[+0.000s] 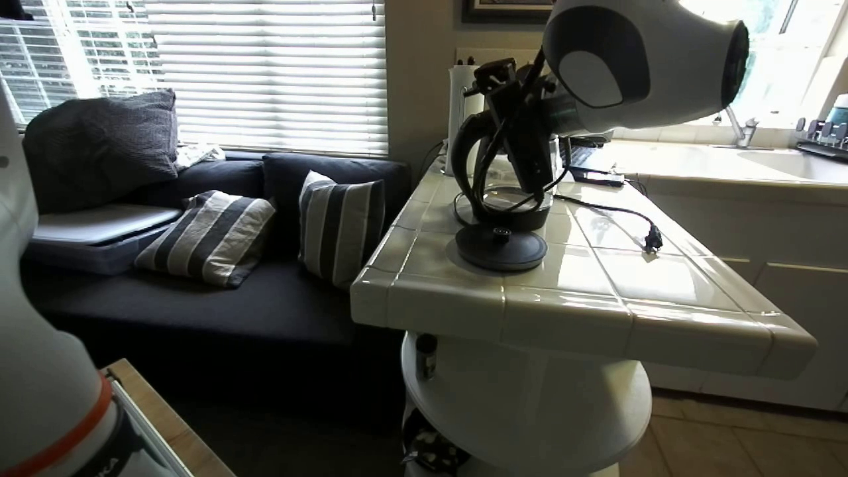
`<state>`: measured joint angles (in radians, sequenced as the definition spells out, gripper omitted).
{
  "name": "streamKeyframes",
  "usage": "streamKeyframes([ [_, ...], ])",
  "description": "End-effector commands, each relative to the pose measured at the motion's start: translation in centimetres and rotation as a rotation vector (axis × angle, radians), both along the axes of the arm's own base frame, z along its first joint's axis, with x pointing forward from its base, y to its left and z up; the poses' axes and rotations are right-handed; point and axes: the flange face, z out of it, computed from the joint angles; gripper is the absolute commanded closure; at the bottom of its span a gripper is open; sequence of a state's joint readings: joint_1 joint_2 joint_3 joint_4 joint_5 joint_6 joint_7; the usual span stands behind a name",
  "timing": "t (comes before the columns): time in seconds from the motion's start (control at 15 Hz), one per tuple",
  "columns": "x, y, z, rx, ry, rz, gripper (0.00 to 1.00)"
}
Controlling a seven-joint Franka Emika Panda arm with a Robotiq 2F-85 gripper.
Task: Move the kettle to the left
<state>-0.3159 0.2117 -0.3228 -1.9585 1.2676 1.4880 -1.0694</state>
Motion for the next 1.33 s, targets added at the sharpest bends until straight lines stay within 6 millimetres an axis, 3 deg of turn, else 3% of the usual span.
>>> streamKeyframes([
  [0.0,1.1,0.3,-1.1,0.071,-0.002,0.016,0.00],
  [0.73,2.8,1.9,-2.4,0.160,-0.015,-0.014,0.00],
  [0.8,2.9,1.9,-2.5,0.165,-0.019,-0.025,0.05],
  [0.87,3.0,1.9,-2.6,0.173,-0.020,-0.032,0.25],
  [0.93,3.1,1.8,-2.9,0.173,-0.019,-0.039,0.34],
  [1.0,3.2,1.7,-3.3,0.176,-0.015,-0.048,0.31],
  [1.13,3.3,1.7,-4.0,0.184,-0.007,-0.053,0.10],
  [1.27,3.5,2.0,-4.4,0.188,-0.008,-0.047,0.01],
])
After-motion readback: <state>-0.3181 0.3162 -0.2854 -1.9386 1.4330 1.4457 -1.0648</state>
